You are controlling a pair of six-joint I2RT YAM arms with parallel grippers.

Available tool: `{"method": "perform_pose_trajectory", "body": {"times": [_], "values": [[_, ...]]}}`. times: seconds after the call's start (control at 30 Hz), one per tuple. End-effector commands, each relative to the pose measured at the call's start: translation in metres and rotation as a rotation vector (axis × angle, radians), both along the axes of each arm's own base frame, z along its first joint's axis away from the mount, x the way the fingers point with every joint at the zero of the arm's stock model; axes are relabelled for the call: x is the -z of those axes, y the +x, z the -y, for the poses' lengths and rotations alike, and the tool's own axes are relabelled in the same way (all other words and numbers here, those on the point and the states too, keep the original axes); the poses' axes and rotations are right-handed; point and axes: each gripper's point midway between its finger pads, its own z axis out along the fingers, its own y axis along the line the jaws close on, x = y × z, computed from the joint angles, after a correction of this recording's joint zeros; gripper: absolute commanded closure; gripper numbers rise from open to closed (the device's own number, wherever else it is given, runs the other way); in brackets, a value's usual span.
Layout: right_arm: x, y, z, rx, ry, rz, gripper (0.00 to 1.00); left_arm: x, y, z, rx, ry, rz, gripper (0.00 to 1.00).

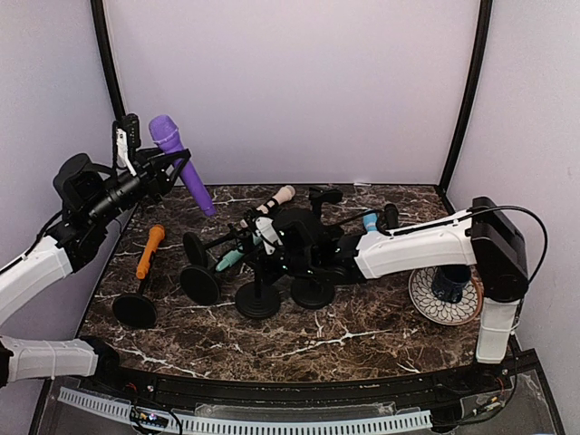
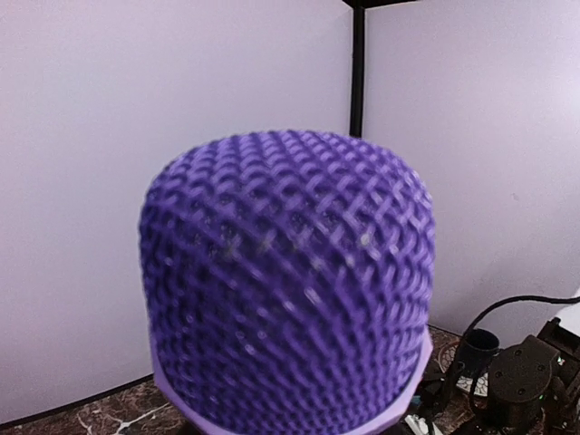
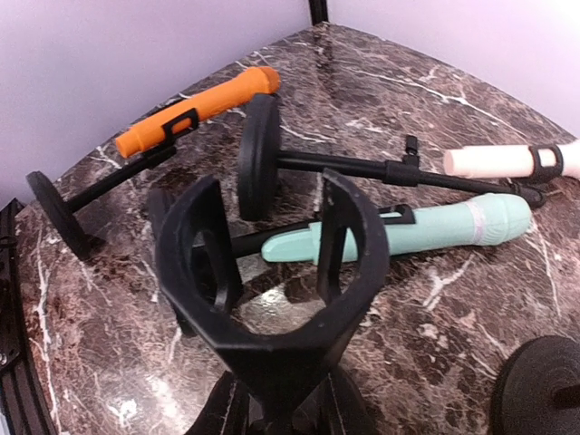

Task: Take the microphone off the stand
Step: Place the microphone stand at the center of the board.

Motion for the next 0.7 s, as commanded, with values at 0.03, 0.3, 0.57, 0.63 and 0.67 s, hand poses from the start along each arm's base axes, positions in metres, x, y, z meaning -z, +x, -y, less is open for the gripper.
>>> {"method": "perform_pose_trajectory", "body": {"times": [0.03,0.3,0.57,0.63,0.67], "values": [[0.006,0.052,0.04,0.185,-0.109,-0.005,1.0,-0.003,0.011,-0.04,-0.246,0.024,-0.086,1.0],[-0.016,0.096,0.037,0.239,-0.105,0.092,1.0,0.004,-0.003,-0.044,-0.24,0.054,-0.149,1.0],[-0.012,0.117,0.043,0.272,-0.117,0.113,1.0,0.003,-0.021,-0.031,-0.134,0.085,-0.115,1.0],[-0.015,0.116,0.044,0.274,-0.114,0.115,1.0,0.001,-0.029,-0.023,-0.067,0.085,-0.09,1.0],[-0.017,0.116,0.045,0.273,-0.111,0.116,1.0,0.002,-0.03,-0.02,-0.048,0.088,-0.089,1.0]]}}
